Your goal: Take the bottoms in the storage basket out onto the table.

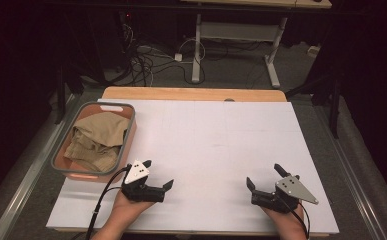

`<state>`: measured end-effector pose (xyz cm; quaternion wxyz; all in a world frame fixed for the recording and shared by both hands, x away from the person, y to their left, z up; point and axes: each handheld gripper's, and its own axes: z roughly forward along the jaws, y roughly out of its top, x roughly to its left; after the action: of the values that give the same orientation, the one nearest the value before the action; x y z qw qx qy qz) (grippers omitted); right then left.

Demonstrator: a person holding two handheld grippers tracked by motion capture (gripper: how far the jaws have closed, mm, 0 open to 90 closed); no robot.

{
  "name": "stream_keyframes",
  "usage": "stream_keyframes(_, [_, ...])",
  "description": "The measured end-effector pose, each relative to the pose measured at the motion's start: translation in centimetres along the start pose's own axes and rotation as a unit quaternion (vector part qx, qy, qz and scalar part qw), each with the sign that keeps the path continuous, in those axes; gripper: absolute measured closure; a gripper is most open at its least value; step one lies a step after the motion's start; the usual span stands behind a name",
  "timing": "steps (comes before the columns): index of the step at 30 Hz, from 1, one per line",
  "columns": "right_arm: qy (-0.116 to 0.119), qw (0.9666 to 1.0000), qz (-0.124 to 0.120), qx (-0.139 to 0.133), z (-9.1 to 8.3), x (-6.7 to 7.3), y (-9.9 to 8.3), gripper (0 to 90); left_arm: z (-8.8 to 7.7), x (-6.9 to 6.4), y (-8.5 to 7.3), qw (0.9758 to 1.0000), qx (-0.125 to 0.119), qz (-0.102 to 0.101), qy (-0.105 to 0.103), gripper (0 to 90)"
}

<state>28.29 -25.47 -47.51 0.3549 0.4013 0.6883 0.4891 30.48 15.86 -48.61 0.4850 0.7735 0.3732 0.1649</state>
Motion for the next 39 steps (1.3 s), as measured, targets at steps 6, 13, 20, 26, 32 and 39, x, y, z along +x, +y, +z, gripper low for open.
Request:
stream_keyframes(6, [0.002,1.0,-0.004,0.0,-0.1,0.0,0.0,0.5,-0.4,0.2,0.3,0.9999,-0.002,-0.003,-0.016,0.0])
stream_keyframes(13, [0.003,1.0,-0.004,0.0,-0.1,0.2,0.0,0.5,-1.0,-0.5,0.9,0.9996,-0.009,0.013,-0.023,0.0])
stream_keyframes(20, [0.008,1.0,-0.006,0.0,0.0,0.3,0.0,0.5,-2.3,-1.1,2.0,0.9989,-0.022,0.022,-0.036,0.0])
stream_keyframes(26, [0.01,0.9999,-0.007,0.0,0.0,0.4,0.1,0.5,-3.3,-1.4,2.8,0.9986,-0.03,0.027,-0.035,0.0])
stream_keyframes(32, [0.013,0.9999,-0.009,0.0,0.0,0.5,0.1,0.5,-4.3,-1.0,3.3,0.9987,-0.036,0.026,-0.024,0.0])
stream_keyframes(39, [0.014,0.9999,-0.009,0.001,0.0,0.6,0.1,0.5,-5.3,0.0,3.6,0.999,-0.036,0.027,-0.008,0.0])
